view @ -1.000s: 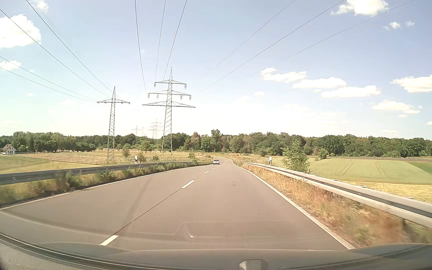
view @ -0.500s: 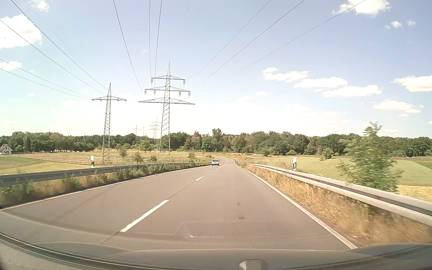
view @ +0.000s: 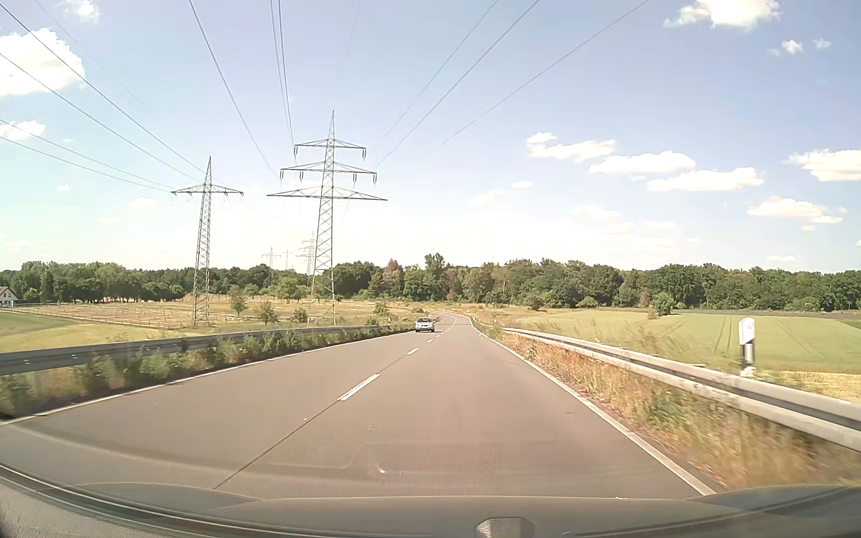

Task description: Follow the waypoints while adhering to traffic rules and regulations

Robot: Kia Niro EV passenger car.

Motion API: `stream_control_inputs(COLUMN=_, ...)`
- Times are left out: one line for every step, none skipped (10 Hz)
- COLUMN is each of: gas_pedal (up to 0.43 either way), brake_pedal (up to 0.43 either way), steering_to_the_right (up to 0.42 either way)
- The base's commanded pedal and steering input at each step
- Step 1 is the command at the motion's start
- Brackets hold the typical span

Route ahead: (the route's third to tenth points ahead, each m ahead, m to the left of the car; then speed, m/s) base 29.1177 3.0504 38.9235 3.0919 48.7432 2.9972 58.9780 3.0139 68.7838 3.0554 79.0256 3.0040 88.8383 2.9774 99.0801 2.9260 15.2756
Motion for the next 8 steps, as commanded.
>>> stream_control_inputs(gas_pedal=0.098, brake_pedal=0.03, steering_to_the_right=0.0)
stream_control_inputs(gas_pedal=0.098, brake_pedal=0.03, steering_to_the_right=0.001)
stream_control_inputs(gas_pedal=0.087, brake_pedal=0.03, steering_to_the_right=0.001)
stream_control_inputs(gas_pedal=0.087, brake_pedal=0.03, steering_to_the_right=0.001)
stream_control_inputs(gas_pedal=0.079, brake_pedal=0.03, steering_to_the_right=0.001)
stream_control_inputs(gas_pedal=0.079, brake_pedal=0.03, steering_to_the_right=0.002)
stream_control_inputs(gas_pedal=0.067, brake_pedal=0.03, steering_to_the_right=0.003)
stream_control_inputs(gas_pedal=0.059, brake_pedal=0.03, steering_to_the_right=0.003)
